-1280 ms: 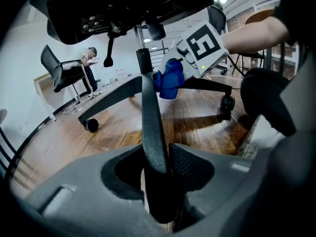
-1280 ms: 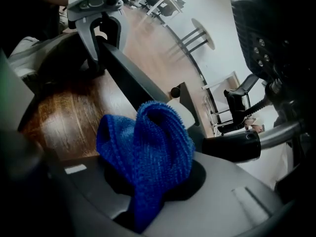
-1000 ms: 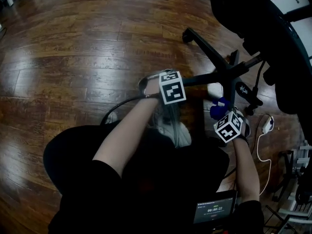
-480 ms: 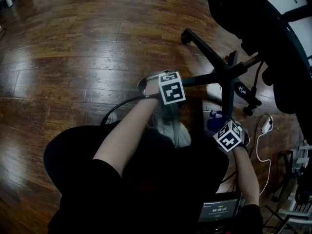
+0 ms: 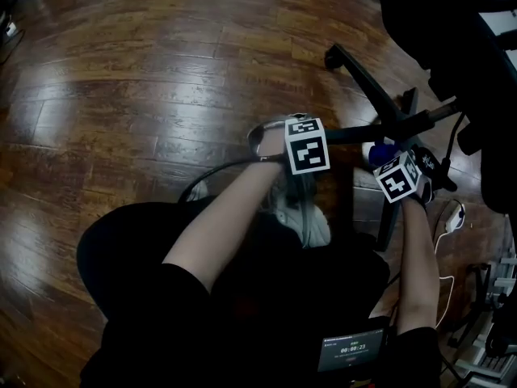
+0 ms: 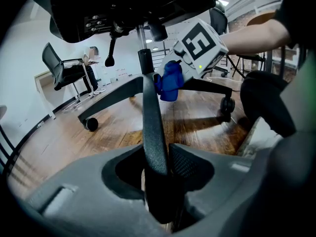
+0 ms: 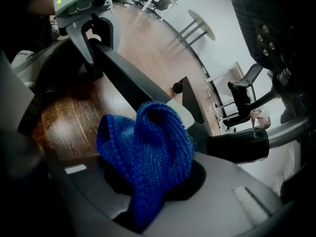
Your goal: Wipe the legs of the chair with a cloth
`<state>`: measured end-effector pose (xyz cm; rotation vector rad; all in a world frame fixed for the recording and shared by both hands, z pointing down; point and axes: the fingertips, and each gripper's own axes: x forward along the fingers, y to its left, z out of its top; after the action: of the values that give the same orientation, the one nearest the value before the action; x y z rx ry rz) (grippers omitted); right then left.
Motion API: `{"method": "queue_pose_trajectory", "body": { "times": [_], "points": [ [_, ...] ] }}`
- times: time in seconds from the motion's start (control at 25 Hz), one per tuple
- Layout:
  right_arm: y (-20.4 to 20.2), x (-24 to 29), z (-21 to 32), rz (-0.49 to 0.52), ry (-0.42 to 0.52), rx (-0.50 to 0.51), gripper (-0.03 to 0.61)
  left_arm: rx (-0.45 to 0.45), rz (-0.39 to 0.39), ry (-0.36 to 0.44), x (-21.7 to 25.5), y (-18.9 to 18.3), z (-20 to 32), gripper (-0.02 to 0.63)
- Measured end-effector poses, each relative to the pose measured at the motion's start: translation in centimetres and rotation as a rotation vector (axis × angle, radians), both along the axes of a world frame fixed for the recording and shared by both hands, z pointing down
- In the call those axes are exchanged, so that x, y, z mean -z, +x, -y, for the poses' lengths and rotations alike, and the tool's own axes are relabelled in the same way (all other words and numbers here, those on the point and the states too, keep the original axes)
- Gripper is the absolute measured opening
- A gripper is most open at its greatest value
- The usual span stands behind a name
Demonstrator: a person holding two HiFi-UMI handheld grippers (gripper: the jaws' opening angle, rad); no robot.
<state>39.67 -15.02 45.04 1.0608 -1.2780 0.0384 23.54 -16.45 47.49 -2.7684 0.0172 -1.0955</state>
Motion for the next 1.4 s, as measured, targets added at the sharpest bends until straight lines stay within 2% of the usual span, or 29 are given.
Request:
{"method": "queue_pose_trajectory", "body": {
  "times": [0.12, 0.24, 0.4, 0.56, 0.68, 0.84, 0.96, 1.2, 1.4],
  "points": [
    [-0.2, -0.2, -1.1, -0.012, 0.019, 0.020, 0.074, 0.004, -0.004, 0.002, 0.1, 0.0, 0.1, 0.150],
    [-1.0, -0.9, -4.1, 0.021, -0.021, 0.027, 0.074, 0.005, -0.004, 0.006, 0.0, 0.0, 0.0, 0.150],
    [-2.7, -2.9, -10.9, 0.070, -0.118, 0.051, 0.074, 0.004, -0.001, 0.009, -0.1, -0.1, 0.0, 0.150],
    [-4.0, -4.7, -17.2, 0.139, -0.295, 0.012, 0.074, 0.010, -0.003, 0.009, -0.2, -0.1, 0.1, 0.150],
    [-4.2, -5.0, -18.4, 0.146, -0.295, 0.012, 0.074, 0.013, -0.001, 0.008, -0.2, 0.0, 0.1, 0.150],
    [-3.8, -4.9, -17.4, 0.149, -0.281, 0.019, 0.071, 0.009, 0.000, 0.004, -0.2, 0.1, 0.0, 0.150],
    [-3.0, -4.0, -14.3, 0.152, -0.215, 0.012, 0.071, 0.010, 0.001, 0.003, -0.1, 0.1, 0.1, 0.150],
    [-0.6, -1.6, -4.4, -0.001, -0.028, 0.052, 0.071, 0.010, 0.000, -0.005, -0.1, 0.0, 0.0, 0.150],
    [0.4, -0.1, 0.1, -0.054, 0.030, 0.053, 0.074, 0.006, -0.008, -0.020, 0.0, 0.0, 0.0, 0.150]
  ]
}}
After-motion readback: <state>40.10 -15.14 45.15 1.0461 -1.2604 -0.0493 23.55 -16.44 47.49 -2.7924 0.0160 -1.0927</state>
